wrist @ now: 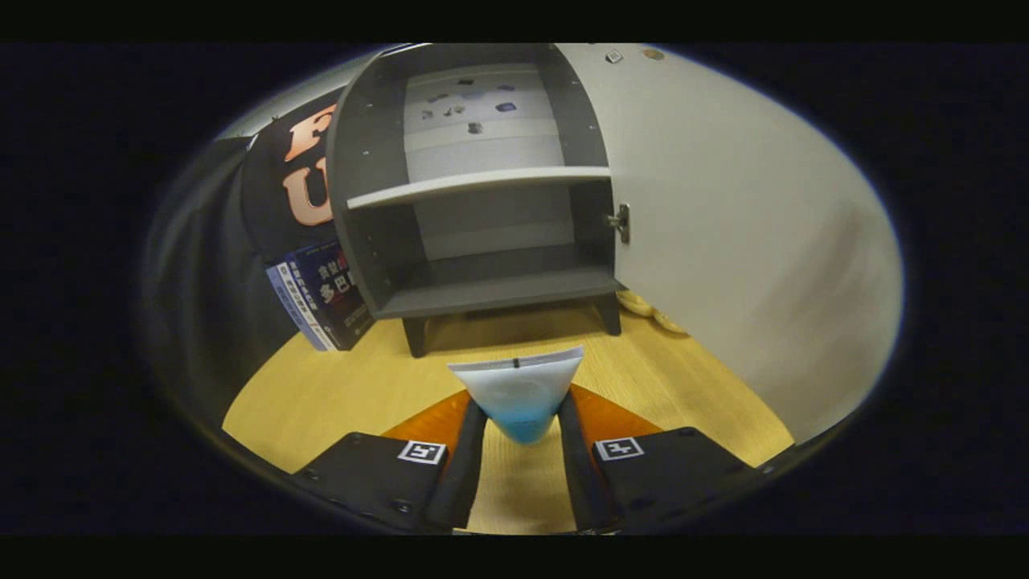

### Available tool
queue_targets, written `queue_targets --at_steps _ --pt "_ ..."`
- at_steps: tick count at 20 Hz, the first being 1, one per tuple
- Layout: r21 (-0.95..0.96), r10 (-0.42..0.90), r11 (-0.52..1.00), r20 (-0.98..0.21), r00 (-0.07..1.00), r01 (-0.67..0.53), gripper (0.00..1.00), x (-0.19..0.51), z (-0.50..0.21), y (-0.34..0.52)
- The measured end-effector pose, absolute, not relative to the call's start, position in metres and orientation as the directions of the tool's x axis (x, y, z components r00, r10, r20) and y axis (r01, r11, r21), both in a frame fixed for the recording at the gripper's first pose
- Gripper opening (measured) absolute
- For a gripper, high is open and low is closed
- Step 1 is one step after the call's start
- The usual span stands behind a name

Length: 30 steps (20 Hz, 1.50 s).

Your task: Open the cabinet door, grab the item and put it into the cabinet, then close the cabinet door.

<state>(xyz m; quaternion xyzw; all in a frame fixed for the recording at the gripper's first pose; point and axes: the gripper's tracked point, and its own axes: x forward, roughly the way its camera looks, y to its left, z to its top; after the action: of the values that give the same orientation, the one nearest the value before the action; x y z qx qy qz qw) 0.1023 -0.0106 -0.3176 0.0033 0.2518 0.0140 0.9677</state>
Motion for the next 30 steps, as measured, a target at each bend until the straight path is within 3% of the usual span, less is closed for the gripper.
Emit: queue_targets --at_steps 6,13,20,25,30 --pt "0.016 0.119 0.993 -0.354 0.928 -0.121 0.53 0.137 -0.181 0.034" --pt "-0.028 0.145 0.987 -0.255 0.956 -0.158 0.53 0.254 -0.065 0.058" --pt "0.005 0.160 0.984 -0.440 0.883 -0.176 0.54 0.369 -0.094 0.080" --pt "-0.017 0.139 0.984 -0.557 0.819 -0.179 0.53 0.394 -0.120 0.084" --pt "-0.059 0.110 0.982 -0.593 0.798 -0.179 0.54 0.405 -0.135 0.084"
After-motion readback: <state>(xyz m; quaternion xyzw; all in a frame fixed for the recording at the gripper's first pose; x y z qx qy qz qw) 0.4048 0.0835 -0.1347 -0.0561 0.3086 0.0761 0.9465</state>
